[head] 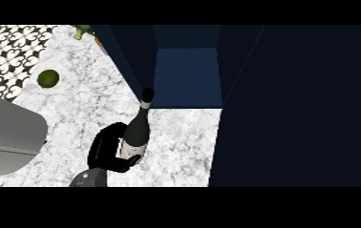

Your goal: Pick up the wine, place it into the cabinet and close the cabinet

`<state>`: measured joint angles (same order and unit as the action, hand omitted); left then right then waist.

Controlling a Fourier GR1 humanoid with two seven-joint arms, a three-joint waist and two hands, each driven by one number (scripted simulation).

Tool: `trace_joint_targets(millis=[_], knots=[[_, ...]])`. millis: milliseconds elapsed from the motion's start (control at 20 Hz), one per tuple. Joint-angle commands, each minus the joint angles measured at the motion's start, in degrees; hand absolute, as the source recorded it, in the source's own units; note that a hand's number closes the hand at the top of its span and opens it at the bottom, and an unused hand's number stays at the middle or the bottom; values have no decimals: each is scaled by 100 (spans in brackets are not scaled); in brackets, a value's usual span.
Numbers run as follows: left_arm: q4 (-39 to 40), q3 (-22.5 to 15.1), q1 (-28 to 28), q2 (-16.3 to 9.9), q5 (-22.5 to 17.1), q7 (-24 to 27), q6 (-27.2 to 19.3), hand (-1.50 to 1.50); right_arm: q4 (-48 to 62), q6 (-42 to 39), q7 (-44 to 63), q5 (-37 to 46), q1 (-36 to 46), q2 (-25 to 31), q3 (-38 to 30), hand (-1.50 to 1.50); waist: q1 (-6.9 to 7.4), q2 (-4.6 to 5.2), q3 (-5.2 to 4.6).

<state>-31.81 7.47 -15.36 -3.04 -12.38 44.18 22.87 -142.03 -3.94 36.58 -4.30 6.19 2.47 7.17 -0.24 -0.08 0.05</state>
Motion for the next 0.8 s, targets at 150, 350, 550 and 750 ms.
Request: trace_joint_targets(millis=[150,350,550,750], knots=[[354,902,-54,-423,-787,66,-27,150,-446,-24,50,-169,-208,-50,159,-150,-16,9,-10],[-380,853,143,-449,-1049,-549,-5,150,-392,-22,-14,-276,-233,-34,-139,-150,34,-8,-2],[-645,708,-6,-83,-1008,-467,-456,150,-80,-238,-238,-472,-203,92,-337,-150,27,0,-2],[-1037,528,293,-138,-1132,-804,77,150,-80,-169,-132,-456,-35,63,-356,-150,39,-2,-3]])
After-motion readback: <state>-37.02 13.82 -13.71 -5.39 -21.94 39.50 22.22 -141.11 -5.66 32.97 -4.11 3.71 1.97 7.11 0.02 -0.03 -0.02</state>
